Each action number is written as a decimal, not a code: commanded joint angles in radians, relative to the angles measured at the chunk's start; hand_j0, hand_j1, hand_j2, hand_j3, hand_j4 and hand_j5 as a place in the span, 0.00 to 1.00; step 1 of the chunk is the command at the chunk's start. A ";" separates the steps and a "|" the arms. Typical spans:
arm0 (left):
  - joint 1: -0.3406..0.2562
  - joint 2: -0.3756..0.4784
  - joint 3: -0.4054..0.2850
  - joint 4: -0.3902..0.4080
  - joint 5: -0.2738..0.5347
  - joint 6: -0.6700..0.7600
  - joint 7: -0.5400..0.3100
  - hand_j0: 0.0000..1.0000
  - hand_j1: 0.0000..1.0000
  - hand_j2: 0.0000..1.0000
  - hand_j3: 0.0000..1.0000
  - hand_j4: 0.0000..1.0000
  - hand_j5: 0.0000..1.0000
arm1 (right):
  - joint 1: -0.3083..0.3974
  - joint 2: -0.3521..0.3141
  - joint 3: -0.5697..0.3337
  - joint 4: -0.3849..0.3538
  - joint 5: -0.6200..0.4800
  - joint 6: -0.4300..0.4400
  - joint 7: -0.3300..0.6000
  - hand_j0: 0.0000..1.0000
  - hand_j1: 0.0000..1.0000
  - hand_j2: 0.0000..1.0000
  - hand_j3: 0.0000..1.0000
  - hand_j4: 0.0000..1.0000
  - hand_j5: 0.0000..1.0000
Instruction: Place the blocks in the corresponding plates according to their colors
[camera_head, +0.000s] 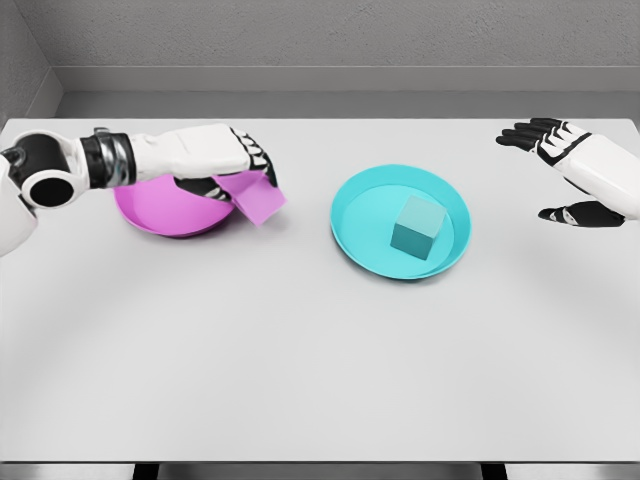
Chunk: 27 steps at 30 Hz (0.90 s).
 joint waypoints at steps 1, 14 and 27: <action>0.000 0.019 0.020 0.003 0.008 0.002 0.000 0.68 0.68 0.68 0.68 0.68 0.68 | 0.000 -0.001 0.000 0.000 -0.007 0.001 -0.001 1.00 1.00 1.00 1.00 1.00 1.00; 0.008 0.069 0.086 0.086 0.008 0.002 0.000 0.68 0.68 0.68 0.68 0.68 0.68 | 0.000 -0.001 0.000 0.000 -0.007 0.001 -0.001 1.00 1.00 1.00 1.00 1.00 1.00; 0.008 0.071 0.119 0.149 0.028 0.002 0.008 1.00 1.00 1.00 1.00 1.00 1.00 | 0.000 -0.003 0.001 0.000 -0.007 0.001 0.001 1.00 1.00 1.00 1.00 1.00 1.00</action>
